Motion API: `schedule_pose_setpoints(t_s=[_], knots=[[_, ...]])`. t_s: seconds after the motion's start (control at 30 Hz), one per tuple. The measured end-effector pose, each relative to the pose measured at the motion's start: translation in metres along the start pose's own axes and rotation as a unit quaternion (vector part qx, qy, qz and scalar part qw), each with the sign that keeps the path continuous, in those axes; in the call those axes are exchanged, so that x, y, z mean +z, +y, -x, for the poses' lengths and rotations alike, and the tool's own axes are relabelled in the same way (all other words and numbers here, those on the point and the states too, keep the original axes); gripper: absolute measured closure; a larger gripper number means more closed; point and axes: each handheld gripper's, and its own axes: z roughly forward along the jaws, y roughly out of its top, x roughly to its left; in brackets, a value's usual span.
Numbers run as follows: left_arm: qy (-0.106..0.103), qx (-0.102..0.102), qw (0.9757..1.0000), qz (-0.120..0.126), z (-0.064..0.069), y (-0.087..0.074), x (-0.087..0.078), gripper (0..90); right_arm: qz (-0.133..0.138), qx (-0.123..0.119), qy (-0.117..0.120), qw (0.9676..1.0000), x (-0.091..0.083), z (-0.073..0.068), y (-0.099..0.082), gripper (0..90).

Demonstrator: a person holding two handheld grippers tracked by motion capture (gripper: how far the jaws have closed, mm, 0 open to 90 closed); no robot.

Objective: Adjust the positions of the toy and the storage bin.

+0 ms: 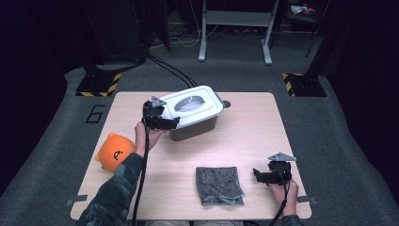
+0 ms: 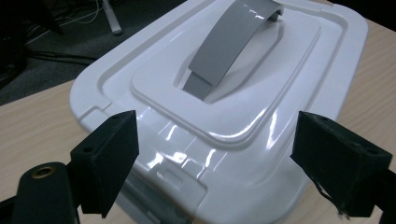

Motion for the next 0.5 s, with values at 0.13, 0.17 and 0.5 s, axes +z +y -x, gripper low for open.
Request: schedule_pose_setpoints(t_s=[0.13,0.17,0.5], knots=[[-0.003,0.002,1.0000,0.000,0.001,0.008,0.011,16.4,-0.001,-0.003,0.000,1.0000,-0.001,0.001,-0.001,6.9],[-0.003,0.002,1.0000,0.000,0.001,0.008,0.011,17.3,-0.001,-0.003,0.000,1.0000,-0.001,0.001,-0.001,6.9],[-0.011,-0.007,0.9999,-0.010,-0.001,0.026,0.031,31.0,0.001,0.000,0.000,1.0000,-0.001,0.001,-0.001,8.1]])
